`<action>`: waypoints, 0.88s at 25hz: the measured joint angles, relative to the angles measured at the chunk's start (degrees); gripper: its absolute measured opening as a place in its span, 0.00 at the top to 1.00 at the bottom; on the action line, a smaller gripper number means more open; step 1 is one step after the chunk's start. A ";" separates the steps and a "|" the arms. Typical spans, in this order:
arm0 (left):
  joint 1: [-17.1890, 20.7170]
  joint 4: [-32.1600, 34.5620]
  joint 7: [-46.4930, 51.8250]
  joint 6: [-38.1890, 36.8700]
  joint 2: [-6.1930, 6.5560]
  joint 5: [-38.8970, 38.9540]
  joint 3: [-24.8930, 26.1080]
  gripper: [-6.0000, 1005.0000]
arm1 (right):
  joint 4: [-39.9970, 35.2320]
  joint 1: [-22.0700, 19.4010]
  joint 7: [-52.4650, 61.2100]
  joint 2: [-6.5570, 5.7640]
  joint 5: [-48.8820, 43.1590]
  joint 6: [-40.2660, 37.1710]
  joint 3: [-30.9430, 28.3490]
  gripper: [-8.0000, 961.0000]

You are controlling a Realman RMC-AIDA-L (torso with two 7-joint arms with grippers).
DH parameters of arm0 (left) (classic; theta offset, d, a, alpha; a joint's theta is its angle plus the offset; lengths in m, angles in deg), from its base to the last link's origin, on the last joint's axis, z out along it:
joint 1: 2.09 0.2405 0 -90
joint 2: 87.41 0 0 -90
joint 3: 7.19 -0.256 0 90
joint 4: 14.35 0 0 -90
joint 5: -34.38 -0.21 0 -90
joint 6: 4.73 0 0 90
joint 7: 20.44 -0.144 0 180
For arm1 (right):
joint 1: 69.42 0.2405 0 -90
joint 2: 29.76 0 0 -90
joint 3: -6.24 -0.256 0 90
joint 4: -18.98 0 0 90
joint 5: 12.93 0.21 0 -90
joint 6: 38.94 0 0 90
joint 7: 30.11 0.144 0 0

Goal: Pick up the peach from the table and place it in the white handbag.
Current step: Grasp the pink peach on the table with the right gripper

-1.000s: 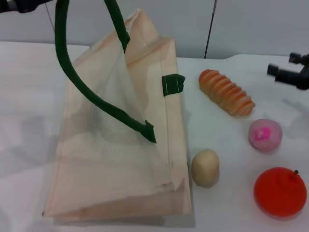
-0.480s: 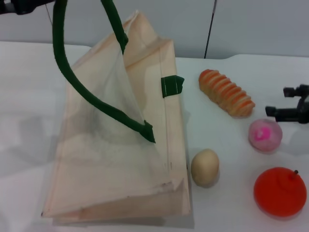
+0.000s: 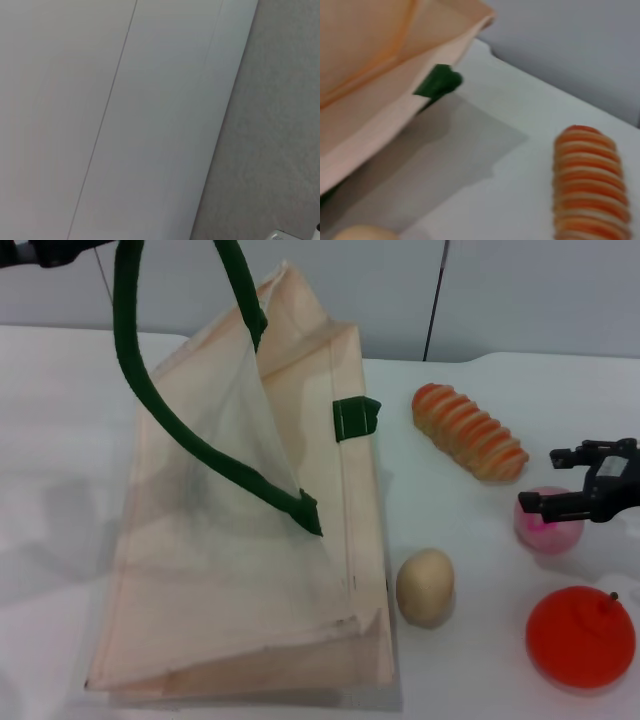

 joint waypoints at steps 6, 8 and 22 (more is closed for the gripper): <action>-0.27 0.00 0.08 0.00 -0.02 0.01 0.00 0.85 | 0.25 0.43 2.63 0.16 -1.59 -2.98 1.67 0.14; -0.27 0.01 0.08 0.00 -0.06 0.10 0.00 0.85 | 1.77 1.10 3.72 0.31 -2.54 -6.19 3.28 0.14; 0.06 0.10 0.08 0.00 -0.15 0.33 0.00 0.85 | 2.70 1.41 5.32 0.27 -5.99 -7.76 3.93 0.15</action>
